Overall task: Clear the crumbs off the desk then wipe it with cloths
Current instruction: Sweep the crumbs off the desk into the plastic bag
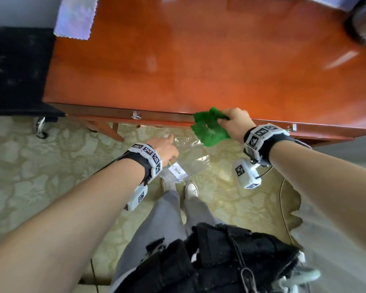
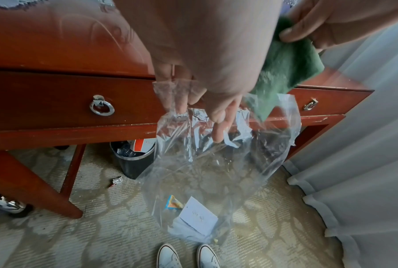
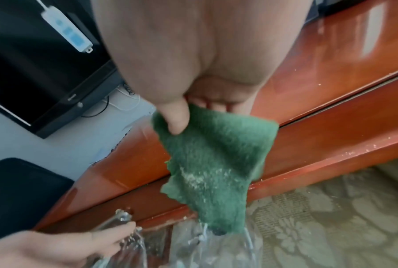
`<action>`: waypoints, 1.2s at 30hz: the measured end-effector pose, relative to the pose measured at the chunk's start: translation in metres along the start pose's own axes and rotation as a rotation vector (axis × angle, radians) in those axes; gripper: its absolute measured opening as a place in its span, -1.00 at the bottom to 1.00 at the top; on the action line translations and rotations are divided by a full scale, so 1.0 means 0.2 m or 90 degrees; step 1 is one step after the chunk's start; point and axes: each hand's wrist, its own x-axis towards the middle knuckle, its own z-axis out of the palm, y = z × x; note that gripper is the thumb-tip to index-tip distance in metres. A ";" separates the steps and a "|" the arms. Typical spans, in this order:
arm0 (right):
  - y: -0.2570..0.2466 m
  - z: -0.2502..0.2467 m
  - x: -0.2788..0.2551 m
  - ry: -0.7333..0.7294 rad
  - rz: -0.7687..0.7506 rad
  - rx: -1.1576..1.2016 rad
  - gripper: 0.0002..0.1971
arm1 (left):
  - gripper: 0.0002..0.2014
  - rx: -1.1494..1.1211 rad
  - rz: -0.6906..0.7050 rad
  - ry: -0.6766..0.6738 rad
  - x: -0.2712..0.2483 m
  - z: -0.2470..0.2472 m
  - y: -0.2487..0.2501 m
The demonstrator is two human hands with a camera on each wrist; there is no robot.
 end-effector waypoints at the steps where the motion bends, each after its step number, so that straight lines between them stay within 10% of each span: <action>1: 0.00 -0.01 0.00 -0.012 -0.004 -0.006 -0.74 | -0.64 -0.008 0.001 -0.003 -0.01 -0.01 0.00; 19: -0.53 -0.03 0.22 -0.022 0.029 0.283 -0.93 | -0.68 -0.113 -0.113 0.025 -0.42 0.10 -0.34; 24: -0.82 0.12 0.37 -0.032 0.018 0.317 -0.56 | -0.67 -0.141 -0.145 0.033 -0.52 0.23 -0.61; 36: -1.67 0.58 0.59 -0.037 0.001 0.288 -0.85 | -0.65 -0.164 -0.223 0.027 -0.93 0.57 -1.58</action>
